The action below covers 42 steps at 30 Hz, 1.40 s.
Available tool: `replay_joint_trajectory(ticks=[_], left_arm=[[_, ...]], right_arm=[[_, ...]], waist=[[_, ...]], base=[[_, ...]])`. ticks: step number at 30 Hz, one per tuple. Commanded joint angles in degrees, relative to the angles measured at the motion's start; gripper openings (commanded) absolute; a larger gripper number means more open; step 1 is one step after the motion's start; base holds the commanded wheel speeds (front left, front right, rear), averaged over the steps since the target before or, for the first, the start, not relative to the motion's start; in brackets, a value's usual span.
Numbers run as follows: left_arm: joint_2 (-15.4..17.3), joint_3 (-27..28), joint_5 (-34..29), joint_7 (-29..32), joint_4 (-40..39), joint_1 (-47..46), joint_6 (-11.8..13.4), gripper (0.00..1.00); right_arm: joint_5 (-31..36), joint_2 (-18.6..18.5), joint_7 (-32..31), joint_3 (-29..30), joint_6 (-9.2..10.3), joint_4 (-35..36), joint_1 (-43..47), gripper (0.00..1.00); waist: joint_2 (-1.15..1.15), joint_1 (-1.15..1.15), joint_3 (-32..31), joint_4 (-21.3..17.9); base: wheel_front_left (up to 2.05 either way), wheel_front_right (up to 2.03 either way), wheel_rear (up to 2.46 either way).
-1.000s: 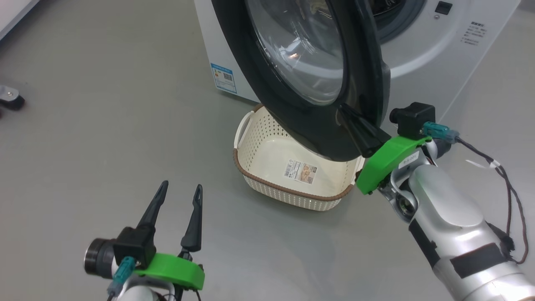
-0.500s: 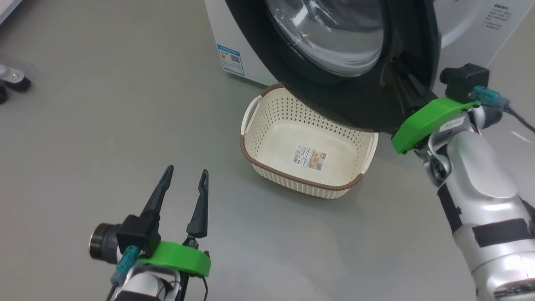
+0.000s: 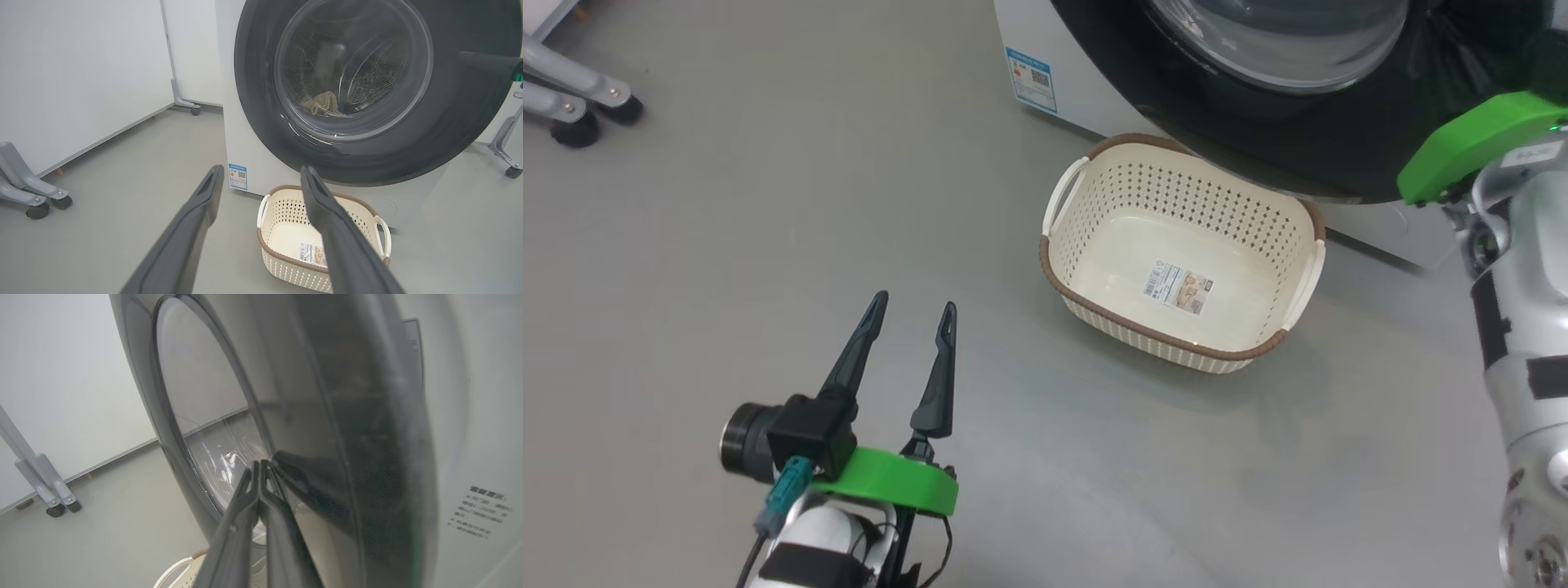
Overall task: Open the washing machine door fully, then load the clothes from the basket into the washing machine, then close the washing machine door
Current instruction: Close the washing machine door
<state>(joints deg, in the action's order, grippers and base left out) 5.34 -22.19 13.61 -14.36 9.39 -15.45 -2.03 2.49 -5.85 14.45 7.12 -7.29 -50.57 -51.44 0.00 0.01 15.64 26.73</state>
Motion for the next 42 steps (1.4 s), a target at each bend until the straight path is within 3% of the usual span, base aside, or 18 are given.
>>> replay_joint_trajectory(ticks=[1, 21, 26, 33, 42], left_arm=[[0.38, 2.42, -0.72, -0.63, -1.63, -2.13, -0.14, 1.0], [-2.24, 1.71, -2.43, -0.63, -0.28, -3.28, -2.82, 1.0], [-2.35, 2.16, -3.02, -0.63, -0.37, -2.5, -2.91, 1.0], [-2.41, 2.28, -3.19, -0.63, -0.11, -2.18, -3.02, 1.0], [-2.45, 3.4, -2.55, -0.63, 1.68, -2.04, -3.35, 1.0]], right_arm=[[0.88, -0.75, 0.54, 0.42, -0.2, 1.37, -3.63, 0.0], [11.21, -7.67, 0.54, 18.05, -0.2, -3.63, -13.41, 0.0], [13.45, -5.74, 0.54, 20.51, -0.2, -4.19, -13.86, 0.0], [13.0, -3.22, 0.54, 18.83, -0.2, -3.94, -11.87, 0.0], [4.94, 1.64, 0.54, 13.07, -0.2, 3.32, -2.72, 0.0]], waist=[[0.0, -0.01, 0.83, 0.84], [0.0, -0.01, 2.47, 5.99], [0.0, -0.01, 1.41, 5.92], [0.0, -0.01, 0.79, 5.68], [0.0, -0.01, -1.58, 3.43]], base=[[0.0, 0.0, 0.0], [0.0, 0.0, 0.0], [0.0, 0.0, 0.0], [0.0, 0.0, 0.0], [0.0, 0.0, 0.0]])
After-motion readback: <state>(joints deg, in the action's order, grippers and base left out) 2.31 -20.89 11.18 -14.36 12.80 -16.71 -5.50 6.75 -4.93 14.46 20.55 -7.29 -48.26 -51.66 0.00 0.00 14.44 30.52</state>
